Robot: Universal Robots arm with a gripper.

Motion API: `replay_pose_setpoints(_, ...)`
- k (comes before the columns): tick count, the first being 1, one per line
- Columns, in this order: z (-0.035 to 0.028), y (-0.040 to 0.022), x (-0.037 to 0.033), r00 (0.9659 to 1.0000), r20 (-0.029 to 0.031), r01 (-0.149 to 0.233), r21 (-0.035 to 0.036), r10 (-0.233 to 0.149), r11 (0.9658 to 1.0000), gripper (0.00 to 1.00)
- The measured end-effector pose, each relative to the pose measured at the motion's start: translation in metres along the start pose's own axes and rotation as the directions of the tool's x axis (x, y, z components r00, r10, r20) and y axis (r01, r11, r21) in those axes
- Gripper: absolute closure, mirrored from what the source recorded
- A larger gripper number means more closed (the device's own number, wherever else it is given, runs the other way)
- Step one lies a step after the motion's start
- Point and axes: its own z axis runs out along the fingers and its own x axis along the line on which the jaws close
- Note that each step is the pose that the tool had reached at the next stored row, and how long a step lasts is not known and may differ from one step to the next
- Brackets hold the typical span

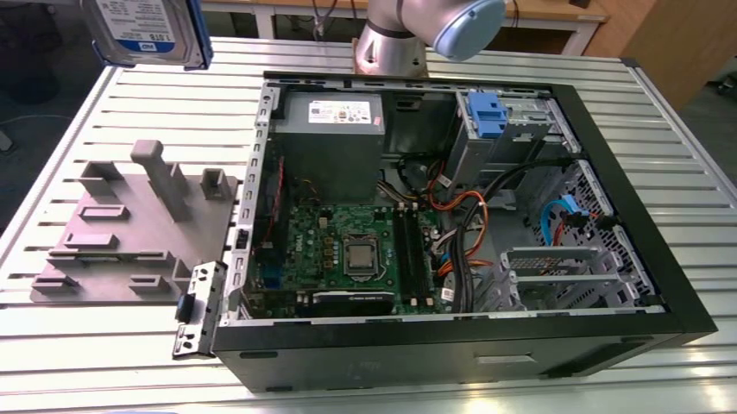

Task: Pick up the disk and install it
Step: 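Pick up the disk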

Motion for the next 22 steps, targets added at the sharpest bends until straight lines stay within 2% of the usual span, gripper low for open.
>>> replay_pose_setpoints(4,-0.0001,-0.0065,-0.0007,1.0000,0.0001,0.000,0.0001,0.000,1.0000,0.65)
replay_pose_setpoints(14,-0.0005,-0.0292,-0.0033,1.0000,0.0001,0.000,0.0000,0.000,1.0000,0.65)
replay_pose_setpoints(22,-0.0007,-0.0407,-0.0042,1.0000,0.0001,0.000,0.0000,0.000,1.0000,0.65)
